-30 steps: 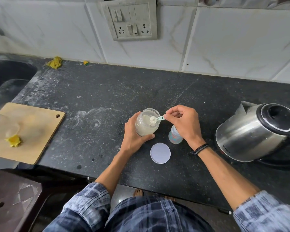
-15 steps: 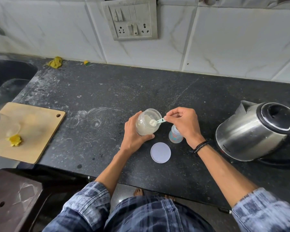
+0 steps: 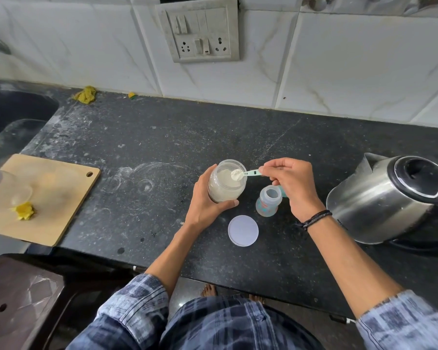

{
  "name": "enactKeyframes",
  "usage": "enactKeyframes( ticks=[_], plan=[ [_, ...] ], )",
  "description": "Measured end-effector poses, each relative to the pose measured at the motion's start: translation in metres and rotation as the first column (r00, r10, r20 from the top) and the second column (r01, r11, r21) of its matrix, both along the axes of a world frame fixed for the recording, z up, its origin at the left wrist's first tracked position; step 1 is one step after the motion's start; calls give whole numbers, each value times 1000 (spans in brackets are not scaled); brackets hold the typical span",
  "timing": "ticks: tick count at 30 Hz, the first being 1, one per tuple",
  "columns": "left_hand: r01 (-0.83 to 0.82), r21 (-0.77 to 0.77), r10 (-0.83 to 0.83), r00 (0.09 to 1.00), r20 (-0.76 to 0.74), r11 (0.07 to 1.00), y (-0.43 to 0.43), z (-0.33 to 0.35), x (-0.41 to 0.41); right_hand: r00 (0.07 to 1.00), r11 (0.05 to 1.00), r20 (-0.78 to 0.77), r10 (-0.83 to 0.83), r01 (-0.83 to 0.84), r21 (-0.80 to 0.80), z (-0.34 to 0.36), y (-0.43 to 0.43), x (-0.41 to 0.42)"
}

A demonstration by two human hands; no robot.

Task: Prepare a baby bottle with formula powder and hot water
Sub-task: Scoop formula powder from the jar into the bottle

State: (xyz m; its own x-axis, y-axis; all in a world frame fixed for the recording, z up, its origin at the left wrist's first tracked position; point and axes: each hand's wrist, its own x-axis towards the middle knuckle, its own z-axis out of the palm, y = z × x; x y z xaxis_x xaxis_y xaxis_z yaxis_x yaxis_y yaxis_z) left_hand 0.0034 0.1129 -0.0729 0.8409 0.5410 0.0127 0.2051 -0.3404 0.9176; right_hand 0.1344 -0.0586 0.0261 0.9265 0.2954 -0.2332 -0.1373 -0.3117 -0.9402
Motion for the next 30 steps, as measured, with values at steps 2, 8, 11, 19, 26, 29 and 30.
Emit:
enactKeyframes(
  ticks=[2,8,11,19,26,29,30],
  plan=[
    [8,-11,-8,1000,-3,1000,-1,-2,1,999,998,-38,-27,29,53,2,-3,-1],
    [19,-12,-19,1000,2,1000,-4,-6,2,998,999,55,33,-32,-28,3,-2,-5],
    [26,-4,-26,1000,7,1000,-5,-5,3,1000,998,16,24,-23,-55,1,-1,-6],
    [0,1,0,1000,12,1000,-2,-4,2,998,999,-59,-9,11,35,4,-3,-5],
    [3,-22,-4,1000,-9,1000,-5,-3,3,996,999,-88,-29,33,42,1,-8,0],
    [17,-40,-18,999,-32,999,-5,-4,4,985,989,-165,-41,63,132,2,-13,2],
    [19,-48,-20,999,-36,999,-5,-5,4,979,985,-200,-41,74,158,1,-16,2]
  ],
)
